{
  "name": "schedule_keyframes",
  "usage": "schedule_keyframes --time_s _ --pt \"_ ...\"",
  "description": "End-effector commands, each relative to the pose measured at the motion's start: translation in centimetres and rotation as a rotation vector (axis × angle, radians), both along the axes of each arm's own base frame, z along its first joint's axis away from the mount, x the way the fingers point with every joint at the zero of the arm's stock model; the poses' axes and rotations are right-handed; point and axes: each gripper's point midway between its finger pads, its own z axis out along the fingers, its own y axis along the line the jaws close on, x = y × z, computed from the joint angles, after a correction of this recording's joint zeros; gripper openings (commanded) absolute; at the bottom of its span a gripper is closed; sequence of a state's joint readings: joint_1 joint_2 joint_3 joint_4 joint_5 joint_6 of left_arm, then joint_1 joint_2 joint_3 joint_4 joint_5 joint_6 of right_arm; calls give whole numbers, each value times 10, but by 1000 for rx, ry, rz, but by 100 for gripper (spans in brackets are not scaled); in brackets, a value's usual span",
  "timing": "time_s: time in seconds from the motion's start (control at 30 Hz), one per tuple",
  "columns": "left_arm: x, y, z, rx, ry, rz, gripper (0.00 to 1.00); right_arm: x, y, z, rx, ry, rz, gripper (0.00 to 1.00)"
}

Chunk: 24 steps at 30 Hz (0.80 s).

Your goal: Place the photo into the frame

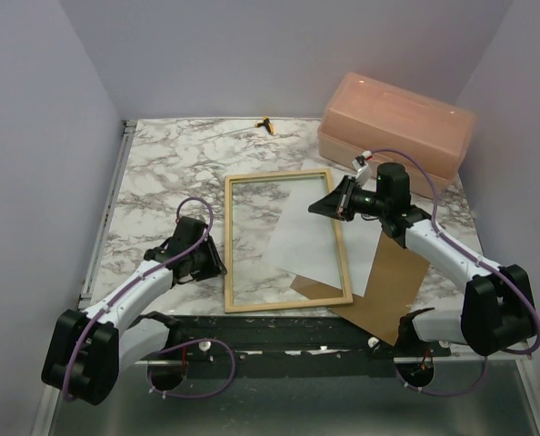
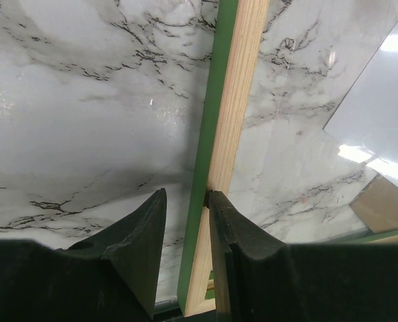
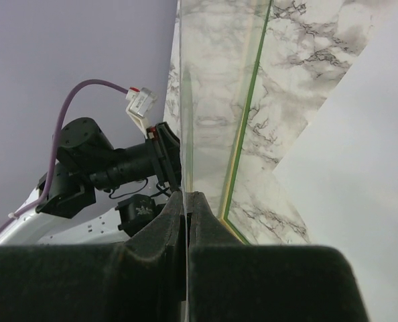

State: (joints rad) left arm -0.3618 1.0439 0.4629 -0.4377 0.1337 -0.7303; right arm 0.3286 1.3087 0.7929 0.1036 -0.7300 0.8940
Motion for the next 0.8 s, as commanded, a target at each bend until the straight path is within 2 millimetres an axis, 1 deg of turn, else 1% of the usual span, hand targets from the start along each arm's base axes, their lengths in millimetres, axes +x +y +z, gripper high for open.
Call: schedule_keyframes --time_s 0.0,0.33,0.43,0.63,0.77 --pt "-2 7 -10 41 20 4 33 4 4 5 25 -42 -9 1" --pt "-2 7 -11 44 25 -2 32 5 10 8 38 -51 4 1" --pt "-2 7 -11 44 26 -4 32 6 12 3 37 -40 7 1" --pt "-2 7 -11 44 29 -6 32 8 11 -13 10 -17 0 1" --pt "-3 7 -11 44 29 -6 32 8 10 -18 -2 -9 -11 1"
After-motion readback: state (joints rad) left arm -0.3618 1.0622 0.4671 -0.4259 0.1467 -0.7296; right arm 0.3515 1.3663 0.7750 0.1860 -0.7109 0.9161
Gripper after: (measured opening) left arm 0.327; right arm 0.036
